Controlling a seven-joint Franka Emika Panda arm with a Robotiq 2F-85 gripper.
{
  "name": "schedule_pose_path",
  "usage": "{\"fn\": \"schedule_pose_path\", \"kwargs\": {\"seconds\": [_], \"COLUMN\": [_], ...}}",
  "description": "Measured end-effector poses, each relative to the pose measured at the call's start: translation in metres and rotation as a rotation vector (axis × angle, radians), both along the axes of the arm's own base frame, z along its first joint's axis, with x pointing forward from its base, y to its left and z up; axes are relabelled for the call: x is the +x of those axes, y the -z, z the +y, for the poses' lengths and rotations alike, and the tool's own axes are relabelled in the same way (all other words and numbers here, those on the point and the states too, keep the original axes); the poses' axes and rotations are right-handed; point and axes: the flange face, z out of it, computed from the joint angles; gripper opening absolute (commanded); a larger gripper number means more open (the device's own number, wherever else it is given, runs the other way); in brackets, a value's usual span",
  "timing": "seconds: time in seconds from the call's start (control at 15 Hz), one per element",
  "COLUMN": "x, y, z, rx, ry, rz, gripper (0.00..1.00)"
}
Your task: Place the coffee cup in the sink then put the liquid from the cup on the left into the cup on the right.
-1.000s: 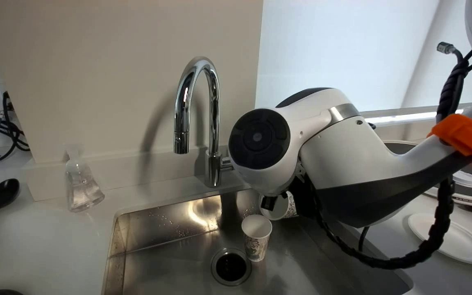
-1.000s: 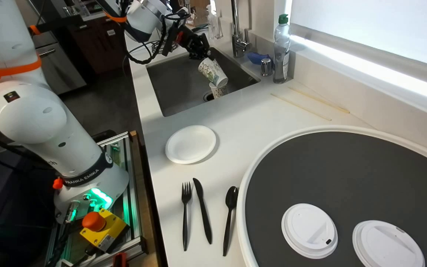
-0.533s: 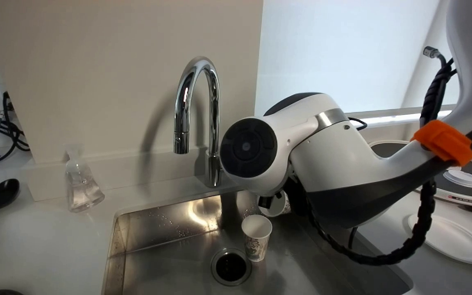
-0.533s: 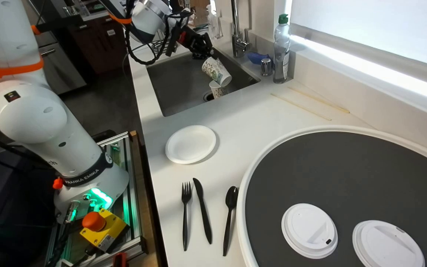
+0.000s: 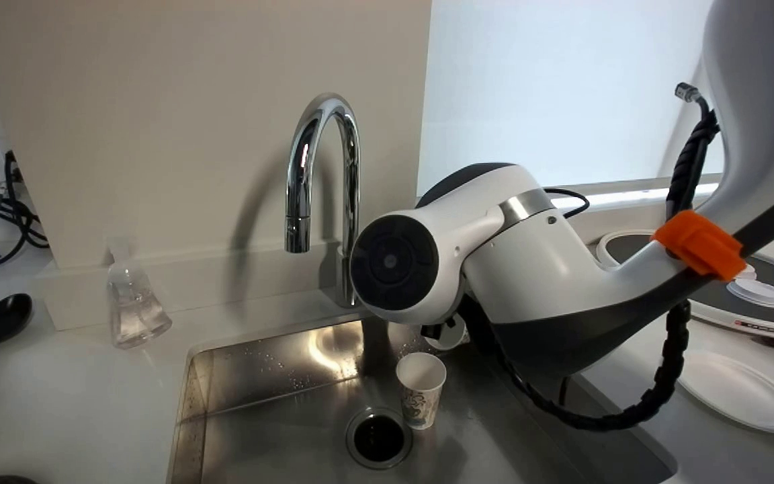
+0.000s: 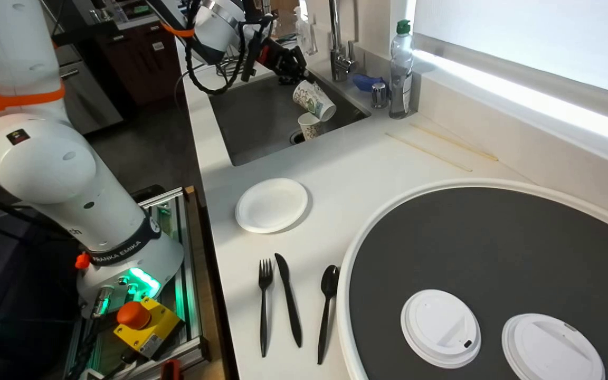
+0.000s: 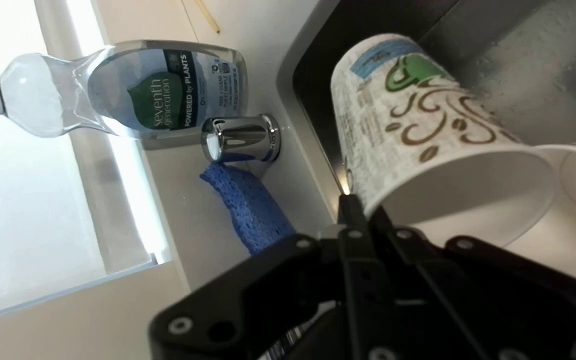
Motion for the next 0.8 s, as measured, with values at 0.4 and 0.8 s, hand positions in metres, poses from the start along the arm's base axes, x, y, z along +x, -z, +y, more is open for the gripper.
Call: {"fn": "schedule_pose_path", "kwargs": {"seconds": [0.4, 0.8], "x": [0.0026, 0.0057], "y": [0.0017, 0.0035], "z": [0.0048, 0.0098], "rx": [-0.048, -0.080], "ry": [-0.002, -0.006], "rz": [-0.027, -0.048], "gripper": [0.01, 0.01]}}
